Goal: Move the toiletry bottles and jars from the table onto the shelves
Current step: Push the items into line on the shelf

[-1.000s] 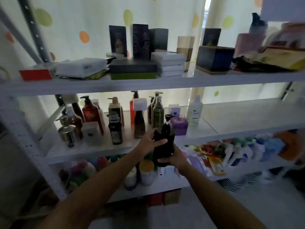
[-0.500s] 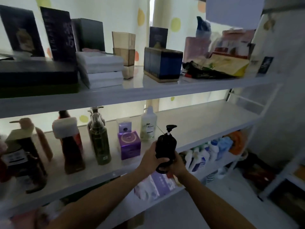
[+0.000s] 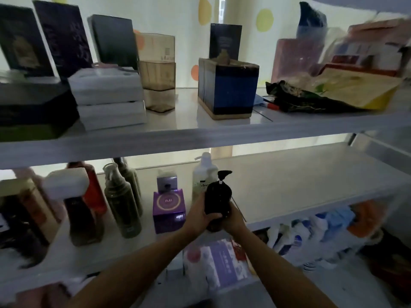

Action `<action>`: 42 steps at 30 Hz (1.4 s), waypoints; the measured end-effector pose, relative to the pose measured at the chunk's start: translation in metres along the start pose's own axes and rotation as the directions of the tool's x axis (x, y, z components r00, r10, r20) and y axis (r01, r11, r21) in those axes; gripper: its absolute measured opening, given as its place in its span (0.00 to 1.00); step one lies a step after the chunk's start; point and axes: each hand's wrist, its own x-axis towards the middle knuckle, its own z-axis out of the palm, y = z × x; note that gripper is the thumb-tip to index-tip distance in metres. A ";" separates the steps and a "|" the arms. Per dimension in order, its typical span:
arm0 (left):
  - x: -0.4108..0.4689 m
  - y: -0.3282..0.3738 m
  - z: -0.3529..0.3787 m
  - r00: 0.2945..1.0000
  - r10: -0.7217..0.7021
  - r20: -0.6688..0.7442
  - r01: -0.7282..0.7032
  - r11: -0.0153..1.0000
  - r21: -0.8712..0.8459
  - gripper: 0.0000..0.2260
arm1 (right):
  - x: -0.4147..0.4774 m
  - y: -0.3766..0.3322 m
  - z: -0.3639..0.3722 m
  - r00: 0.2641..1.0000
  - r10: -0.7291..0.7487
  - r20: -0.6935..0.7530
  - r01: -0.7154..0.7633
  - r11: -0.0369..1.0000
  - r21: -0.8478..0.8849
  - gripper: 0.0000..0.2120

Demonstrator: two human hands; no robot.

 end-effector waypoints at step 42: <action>0.067 -0.038 0.037 0.854 -0.347 -0.388 0.315 0.938 -0.145 0.32 | 0.106 0.036 0.016 0.943 -0.293 0.155 0.281 0.955 0.096 0.27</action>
